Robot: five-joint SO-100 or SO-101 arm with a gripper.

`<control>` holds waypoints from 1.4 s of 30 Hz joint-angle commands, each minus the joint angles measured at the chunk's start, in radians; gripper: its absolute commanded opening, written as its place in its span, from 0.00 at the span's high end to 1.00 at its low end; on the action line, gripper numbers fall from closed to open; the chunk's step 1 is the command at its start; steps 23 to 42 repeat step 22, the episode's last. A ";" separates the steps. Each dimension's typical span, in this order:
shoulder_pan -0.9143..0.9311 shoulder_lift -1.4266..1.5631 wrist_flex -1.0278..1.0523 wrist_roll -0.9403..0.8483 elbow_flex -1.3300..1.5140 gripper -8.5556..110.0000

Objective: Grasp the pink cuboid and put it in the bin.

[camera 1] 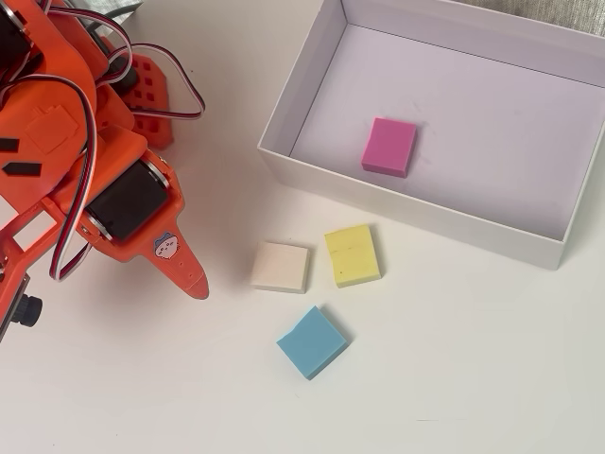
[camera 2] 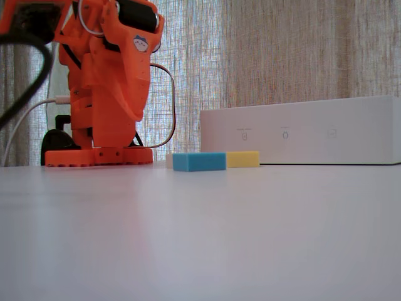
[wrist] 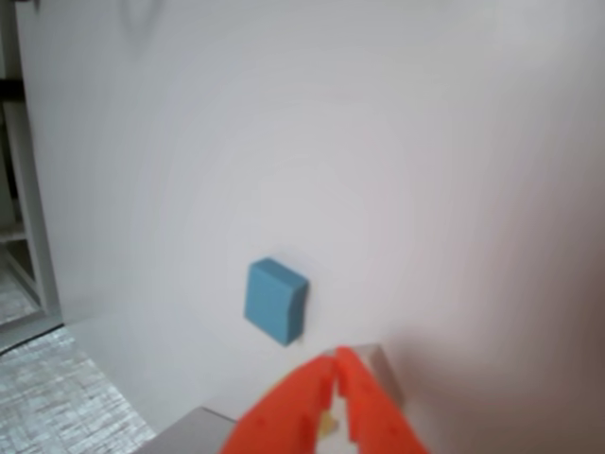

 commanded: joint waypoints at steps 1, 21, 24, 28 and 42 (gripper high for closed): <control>0.008 -0.003 -0.014 -0.008 -0.006 1.00; 0.008 -0.003 -0.014 -0.008 -0.006 1.00; 0.008 -0.003 -0.014 -0.008 -0.006 1.00; 0.008 -0.003 -0.014 -0.008 -0.006 1.00; 0.008 -0.003 -0.014 -0.008 -0.006 1.00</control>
